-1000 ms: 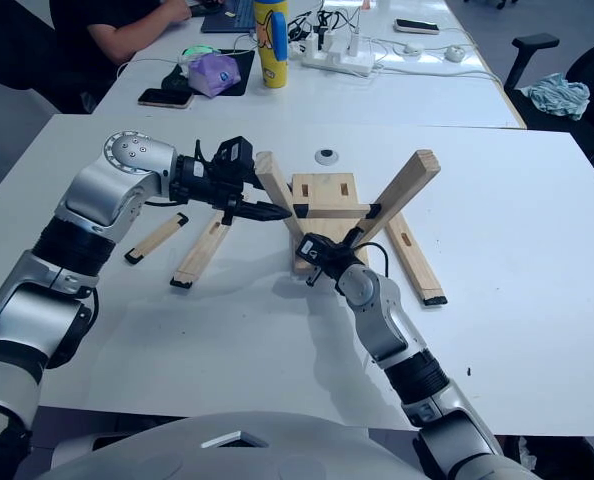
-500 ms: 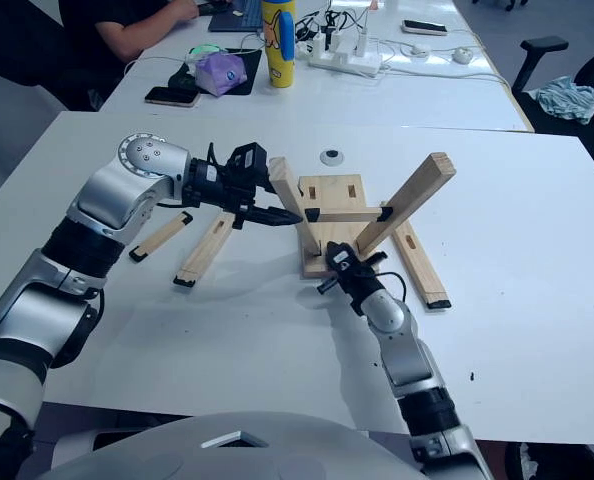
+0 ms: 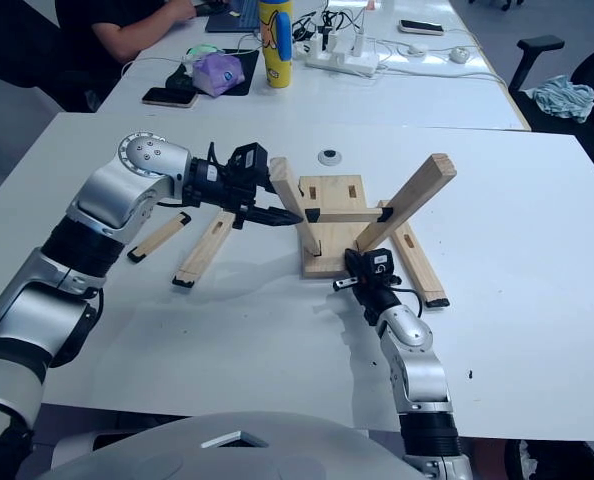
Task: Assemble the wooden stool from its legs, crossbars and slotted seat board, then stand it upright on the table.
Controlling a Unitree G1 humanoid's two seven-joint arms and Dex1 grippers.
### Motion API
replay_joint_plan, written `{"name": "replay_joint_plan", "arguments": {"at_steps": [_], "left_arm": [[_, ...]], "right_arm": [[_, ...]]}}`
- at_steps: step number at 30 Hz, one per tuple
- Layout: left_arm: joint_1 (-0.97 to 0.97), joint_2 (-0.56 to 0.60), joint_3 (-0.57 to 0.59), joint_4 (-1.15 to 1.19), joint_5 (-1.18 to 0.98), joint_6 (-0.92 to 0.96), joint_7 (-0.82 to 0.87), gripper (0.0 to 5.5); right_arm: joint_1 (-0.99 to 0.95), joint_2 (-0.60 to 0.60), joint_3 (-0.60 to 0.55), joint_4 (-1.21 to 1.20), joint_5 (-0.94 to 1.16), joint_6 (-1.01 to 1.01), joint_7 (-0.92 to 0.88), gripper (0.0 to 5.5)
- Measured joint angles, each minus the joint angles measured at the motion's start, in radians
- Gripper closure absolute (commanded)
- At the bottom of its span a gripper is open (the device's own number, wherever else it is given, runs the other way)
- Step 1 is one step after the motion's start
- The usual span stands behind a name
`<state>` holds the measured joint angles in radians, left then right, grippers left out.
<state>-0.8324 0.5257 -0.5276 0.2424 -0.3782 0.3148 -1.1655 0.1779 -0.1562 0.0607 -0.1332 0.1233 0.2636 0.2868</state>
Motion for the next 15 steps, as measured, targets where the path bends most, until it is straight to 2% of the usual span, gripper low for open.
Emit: {"name": "replay_joint_plan", "arguments": {"at_steps": [13,15], "left_arm": [[0.032,0.021,0.011,-0.031,-0.003,-0.016,0.024,3.44],[0.060,0.027,0.026,-0.046,-0.002,-0.038,0.038,2.96]], "right_arm": [[-0.039,-0.085,0.065,-0.010,-0.001,0.044,-0.004,5.50],[-0.046,-0.088,0.070,-0.008,-0.001,0.050,-0.004,5.50]]}}
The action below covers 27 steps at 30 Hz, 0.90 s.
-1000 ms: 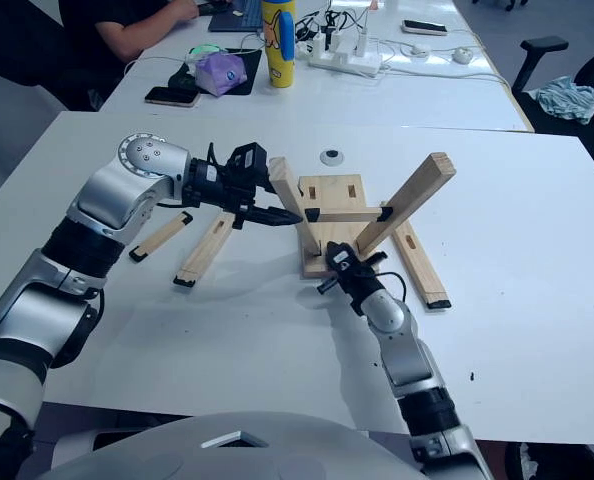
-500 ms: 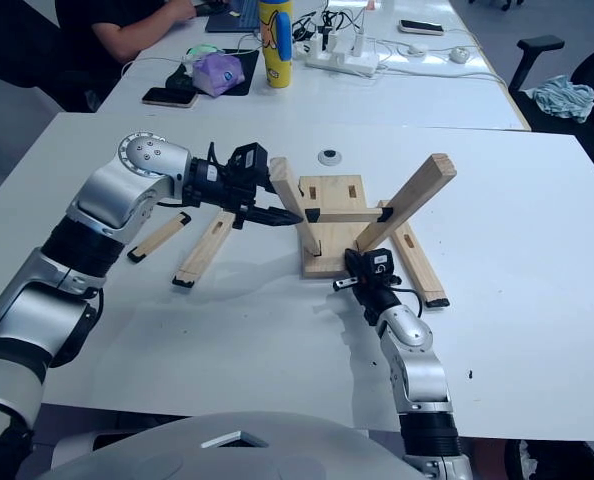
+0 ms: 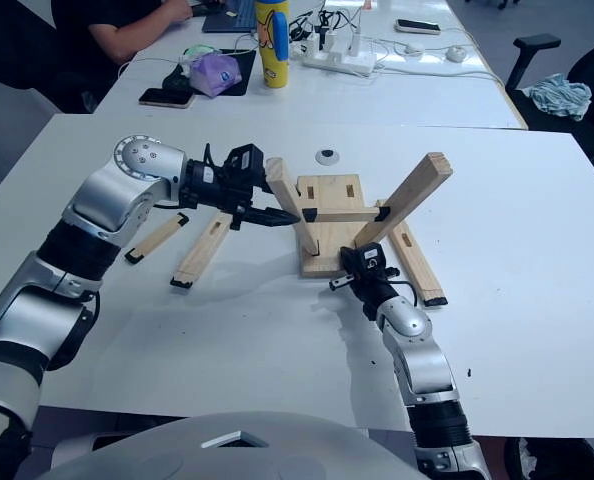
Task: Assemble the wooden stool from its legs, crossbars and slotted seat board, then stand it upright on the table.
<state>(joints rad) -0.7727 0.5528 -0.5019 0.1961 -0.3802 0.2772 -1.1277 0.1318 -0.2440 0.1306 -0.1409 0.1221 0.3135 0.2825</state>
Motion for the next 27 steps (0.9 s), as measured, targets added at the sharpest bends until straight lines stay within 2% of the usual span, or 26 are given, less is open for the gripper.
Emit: {"name": "replay_joint_plan", "arguments": {"at_steps": [6,11,15,18,22,27], "left_arm": [[0.145,0.004,0.000,-0.017,0.087,-0.003,0.077,2.15],[0.234,0.037,0.070,-0.141,0.089,0.019,0.128,2.10],[0.377,0.127,0.157,-0.241,0.114,0.053,0.202,2.10],[0.534,0.146,0.211,-0.374,0.137,0.112,0.308,2.10],[0.778,0.102,0.191,-0.586,0.157,0.236,0.451,2.10],[0.892,0.014,0.179,-0.664,0.188,0.268,0.578,2.10]], "right_arm": [[-0.021,0.001,0.015,0.010,0.002,0.003,-0.002,5.50],[-0.048,0.003,0.026,0.035,0.002,0.003,-0.002,5.50],[-0.084,0.018,0.038,0.071,0.002,0.003,-0.008,5.50],[-0.122,0.051,0.041,0.115,0.001,0.003,-0.030,5.50],[-0.108,0.052,0.055,0.104,0.002,-0.006,-0.012,5.50],[0.014,-0.042,0.072,-0.037,0.025,-0.018,0.118,5.50]]}}
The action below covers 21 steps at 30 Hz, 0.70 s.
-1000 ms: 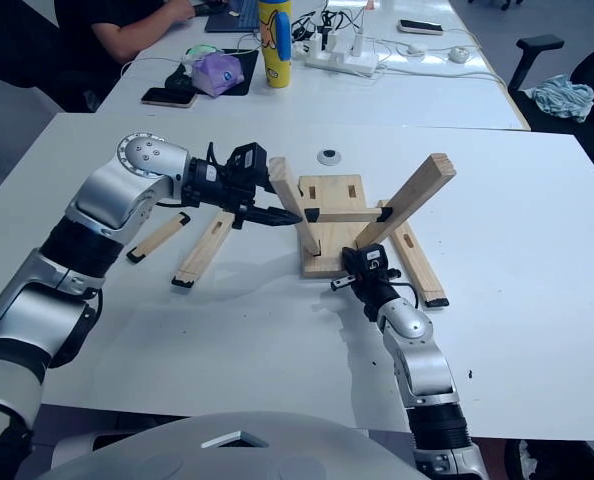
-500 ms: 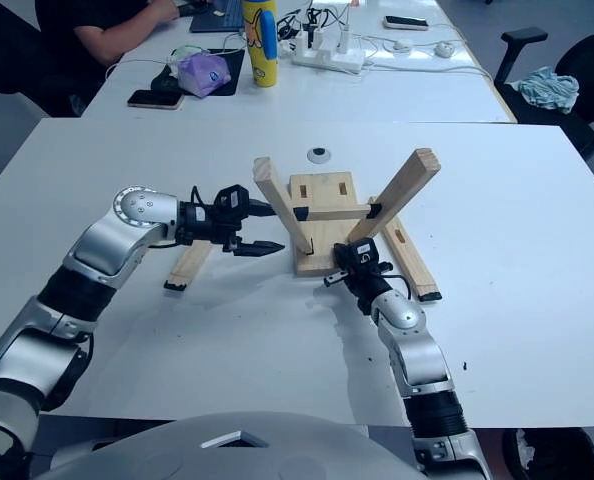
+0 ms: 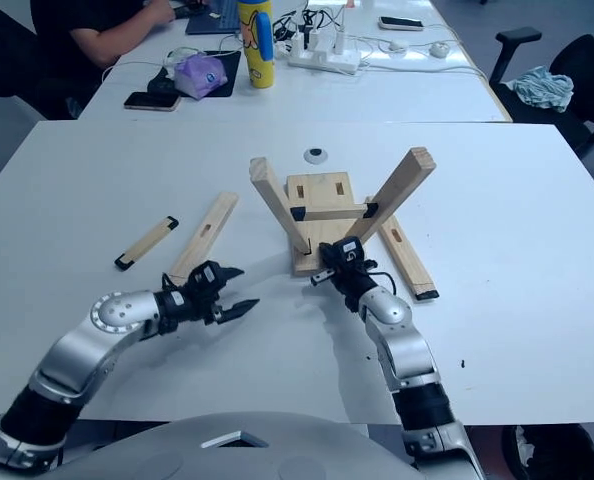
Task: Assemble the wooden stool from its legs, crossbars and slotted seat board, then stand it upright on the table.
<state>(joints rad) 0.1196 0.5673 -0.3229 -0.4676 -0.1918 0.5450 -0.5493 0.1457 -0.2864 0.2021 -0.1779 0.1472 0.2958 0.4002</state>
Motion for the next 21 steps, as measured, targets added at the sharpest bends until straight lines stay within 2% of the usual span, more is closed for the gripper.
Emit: {"name": "replay_joint_plan", "arguments": {"at_steps": [4,9,21], "left_arm": [[0.055,-0.073,0.022,-0.011,0.048,-0.042,0.111,2.10],[0.094,-0.166,0.017,-0.035,0.069,-0.092,0.190,2.10],[0.098,-0.211,-0.020,-0.043,0.097,-0.101,0.201,2.10]], "right_arm": [[0.093,-0.102,-0.090,-0.070,0.019,-0.023,0.061,5.50],[0.078,-0.166,-0.164,0.002,-0.048,-0.056,0.025,5.50],[0.045,-0.147,-0.163,0.062,-0.140,-0.090,-0.036,5.50]]}}
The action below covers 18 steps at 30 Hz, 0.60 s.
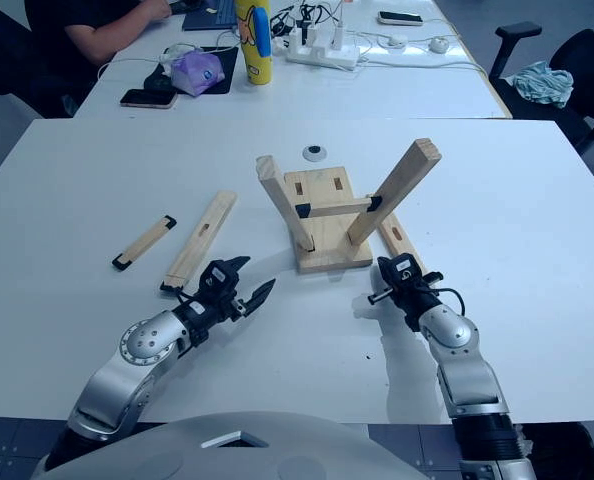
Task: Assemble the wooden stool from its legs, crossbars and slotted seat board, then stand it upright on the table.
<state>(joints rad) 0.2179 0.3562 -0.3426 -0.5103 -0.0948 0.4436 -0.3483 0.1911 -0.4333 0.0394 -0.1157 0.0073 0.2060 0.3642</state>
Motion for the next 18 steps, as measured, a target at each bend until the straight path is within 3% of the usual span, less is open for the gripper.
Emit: {"name": "replay_joint_plan", "arguments": {"at_steps": [11,18], "left_arm": [[-0.057,-0.122,0.069,-0.066,0.017,0.007,0.112,2.10],[-0.037,-0.165,0.103,-0.112,0.041,0.014,0.191,2.30]], "right_arm": [[-0.066,0.145,0.139,-0.003,-0.070,0.076,-0.063,5.50],[-0.066,0.144,0.093,-0.012,-0.087,0.113,-0.111,5.50]]}}
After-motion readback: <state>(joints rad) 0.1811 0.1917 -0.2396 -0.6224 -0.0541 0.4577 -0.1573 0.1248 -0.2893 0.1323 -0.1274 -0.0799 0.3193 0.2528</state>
